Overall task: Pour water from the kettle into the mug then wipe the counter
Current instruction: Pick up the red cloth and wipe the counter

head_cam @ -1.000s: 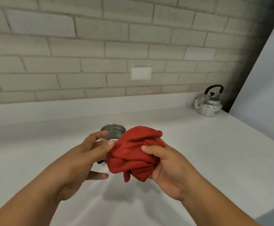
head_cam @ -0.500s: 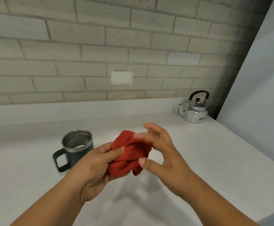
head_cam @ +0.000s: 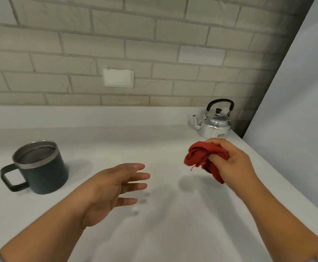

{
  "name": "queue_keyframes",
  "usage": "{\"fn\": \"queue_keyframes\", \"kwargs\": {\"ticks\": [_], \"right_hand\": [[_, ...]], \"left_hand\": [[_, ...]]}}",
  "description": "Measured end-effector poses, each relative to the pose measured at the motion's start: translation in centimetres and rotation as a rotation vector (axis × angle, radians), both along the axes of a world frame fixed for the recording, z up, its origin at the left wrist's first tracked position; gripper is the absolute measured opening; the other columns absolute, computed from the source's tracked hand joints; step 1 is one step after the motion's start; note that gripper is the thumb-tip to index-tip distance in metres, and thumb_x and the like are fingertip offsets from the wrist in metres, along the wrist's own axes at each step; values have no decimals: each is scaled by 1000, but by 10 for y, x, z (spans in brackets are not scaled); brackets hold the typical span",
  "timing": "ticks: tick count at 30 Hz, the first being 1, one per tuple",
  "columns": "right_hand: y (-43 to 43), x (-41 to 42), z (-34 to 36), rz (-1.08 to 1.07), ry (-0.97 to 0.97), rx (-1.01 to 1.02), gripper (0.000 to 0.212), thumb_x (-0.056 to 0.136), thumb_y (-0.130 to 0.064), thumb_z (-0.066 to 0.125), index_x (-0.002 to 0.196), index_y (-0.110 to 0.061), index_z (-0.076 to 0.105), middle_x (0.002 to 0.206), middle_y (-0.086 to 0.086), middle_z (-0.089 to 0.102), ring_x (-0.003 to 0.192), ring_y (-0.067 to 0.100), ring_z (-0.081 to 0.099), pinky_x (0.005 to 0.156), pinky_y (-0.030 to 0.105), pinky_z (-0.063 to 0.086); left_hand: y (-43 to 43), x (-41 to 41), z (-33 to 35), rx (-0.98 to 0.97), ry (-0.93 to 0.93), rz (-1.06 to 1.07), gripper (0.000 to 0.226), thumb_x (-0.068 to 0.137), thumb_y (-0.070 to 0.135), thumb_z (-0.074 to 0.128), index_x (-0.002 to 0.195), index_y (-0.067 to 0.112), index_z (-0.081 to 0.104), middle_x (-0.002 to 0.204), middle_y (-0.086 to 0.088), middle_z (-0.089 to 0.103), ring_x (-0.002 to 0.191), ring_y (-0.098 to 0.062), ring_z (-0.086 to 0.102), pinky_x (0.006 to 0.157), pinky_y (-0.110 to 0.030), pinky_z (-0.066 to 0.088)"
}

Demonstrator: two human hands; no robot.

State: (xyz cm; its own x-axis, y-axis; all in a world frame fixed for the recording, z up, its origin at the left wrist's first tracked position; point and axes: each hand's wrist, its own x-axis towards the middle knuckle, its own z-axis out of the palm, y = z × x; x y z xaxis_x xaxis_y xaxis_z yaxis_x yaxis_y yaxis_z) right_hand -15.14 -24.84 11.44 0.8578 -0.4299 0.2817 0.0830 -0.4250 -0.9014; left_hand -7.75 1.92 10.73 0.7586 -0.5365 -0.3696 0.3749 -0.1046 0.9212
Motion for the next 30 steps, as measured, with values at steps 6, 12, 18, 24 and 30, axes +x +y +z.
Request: {"fn": "queue_keyframes", "kwargs": {"ticks": [6,12,18,24,30], "right_hand": [[-163,-15,-21,-612,262,377,16,79,-14,62,84,-28,67,92,19,68,70,41,70,64,57,58],[-226,-45,-102,-636,476,-32,31,79,-9,54,103,-15,72,83,-1,76,67,15,65,58,30,54],[-189,-9,-145,-485,829,-817,59,95,-50,25,150,-28,20,154,6,32,141,34,23,115,47,20],[-49,33,-147,-216,541,-824,53,94,-31,43,146,-27,34,147,2,40,137,30,28,113,39,25],[-29,72,-110,93,235,193,49,88,6,42,107,-33,65,110,0,66,94,11,65,75,20,54]], "left_hand": [[-13,5,-14,55,-3,87,26,91,29,51,108,22,69,110,2,72,99,-17,69,88,-45,51],[-23,4,-26,128,4,137,26,90,29,51,107,20,70,108,1,73,99,-19,69,89,-46,50],[-24,4,-37,178,-4,189,26,89,29,53,106,21,70,106,1,73,102,-21,67,89,-46,50],[-13,7,-51,248,-119,190,38,73,44,61,106,26,68,105,8,73,102,-15,66,85,-40,51],[10,22,-68,524,-407,261,14,89,35,56,97,37,66,108,12,68,104,-13,60,92,-37,47]]}}
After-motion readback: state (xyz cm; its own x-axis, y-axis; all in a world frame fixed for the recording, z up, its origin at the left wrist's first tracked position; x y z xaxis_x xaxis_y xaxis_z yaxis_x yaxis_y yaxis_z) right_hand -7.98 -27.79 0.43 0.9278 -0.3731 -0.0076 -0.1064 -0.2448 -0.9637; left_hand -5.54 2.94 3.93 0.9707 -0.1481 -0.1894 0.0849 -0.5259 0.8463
